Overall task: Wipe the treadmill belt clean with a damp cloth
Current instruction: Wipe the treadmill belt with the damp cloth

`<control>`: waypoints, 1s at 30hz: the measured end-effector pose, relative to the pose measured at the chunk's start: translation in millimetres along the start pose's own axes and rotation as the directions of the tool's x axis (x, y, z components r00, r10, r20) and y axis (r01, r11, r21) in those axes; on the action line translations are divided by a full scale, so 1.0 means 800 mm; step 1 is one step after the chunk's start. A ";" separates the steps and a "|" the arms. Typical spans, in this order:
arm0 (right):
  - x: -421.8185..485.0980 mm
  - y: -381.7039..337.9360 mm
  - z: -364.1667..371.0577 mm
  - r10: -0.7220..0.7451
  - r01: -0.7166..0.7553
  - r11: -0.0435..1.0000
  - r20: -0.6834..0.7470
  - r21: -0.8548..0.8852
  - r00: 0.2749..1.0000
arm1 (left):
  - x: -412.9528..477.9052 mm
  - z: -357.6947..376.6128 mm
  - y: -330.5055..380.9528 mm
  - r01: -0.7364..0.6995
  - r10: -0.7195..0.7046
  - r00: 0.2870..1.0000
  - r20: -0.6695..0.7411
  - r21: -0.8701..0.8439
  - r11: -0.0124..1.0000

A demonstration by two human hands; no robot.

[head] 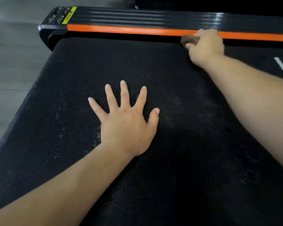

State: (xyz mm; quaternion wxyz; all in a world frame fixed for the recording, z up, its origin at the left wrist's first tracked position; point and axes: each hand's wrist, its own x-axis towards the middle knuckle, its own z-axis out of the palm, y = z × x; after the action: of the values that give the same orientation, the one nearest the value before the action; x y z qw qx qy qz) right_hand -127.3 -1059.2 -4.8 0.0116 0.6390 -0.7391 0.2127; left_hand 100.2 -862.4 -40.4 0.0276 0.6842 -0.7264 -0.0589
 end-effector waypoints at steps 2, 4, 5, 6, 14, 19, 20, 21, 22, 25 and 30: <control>0.002 0.005 0.005 0.036 -0.036 0.999 -0.031 0.001 0.999 | 0.000 0.001 0.000 0.000 0.000 1.000 -0.017 -0.002 1.000; -0.019 -0.002 0.011 -0.138 0.135 0.988 0.041 0.079 0.990 | 0.000 0.001 0.000 -0.003 0.003 1.000 -0.016 0.012 1.000; -0.032 -0.002 0.009 -0.227 0.214 0.967 0.086 0.139 0.970 | -0.001 0.002 0.000 -0.003 0.003 1.000 -0.014 0.015 1.000; -0.037 0.004 0.004 -0.264 0.244 0.955 0.110 0.166 0.958 | -0.001 0.002 0.000 -0.001 0.001 1.000 -0.014 0.015 1.000; -0.049 0.022 -0.002 -0.199 0.183 0.964 0.067 0.192 0.978 | 0.000 0.002 0.000 0.003 -0.003 1.000 -0.008 0.017 1.000; -0.038 0.064 -0.033 -0.082 0.078 0.989 0.025 0.124 0.996 | 0.000 0.001 0.001 0.010 -0.010 1.000 -0.002 0.022 1.000; -0.037 0.064 -0.032 -0.010 0.011 0.992 -0.005 0.127 1.000 | 0.000 0.001 0.001 0.013 -0.013 1.000 0.001 0.023 1.000; -0.047 0.061 -0.026 -0.014 0.016 0.993 -0.018 0.116 1.000 | 0.000 0.000 0.002 0.013 -0.013 1.000 0.006 0.024 1.000; -0.067 0.053 -0.022 -0.086 0.085 0.990 0.010 0.111 0.996 | 0.000 0.000 0.002 0.013 -0.013 1.000 0.012 0.023 1.000; -0.126 0.051 -0.035 -0.370 0.344 0.916 0.104 0.209 0.923 | 0.002 0.000 0.001 0.017 -0.018 1.000 0.021 0.024 1.000; -0.113 0.060 -0.036 -0.013 0.015 0.994 -0.024 0.106 1.000 | 0.001 0.000 0.000 0.023 -0.023 1.000 0.013 0.007 1.000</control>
State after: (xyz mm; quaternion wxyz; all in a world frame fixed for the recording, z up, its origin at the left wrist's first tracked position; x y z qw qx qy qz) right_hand -164.0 -960.7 -19.4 -0.0124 0.6412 -0.7221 0.2592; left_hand 99.9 -863.3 -40.8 0.0198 0.6922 -0.7188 -0.0614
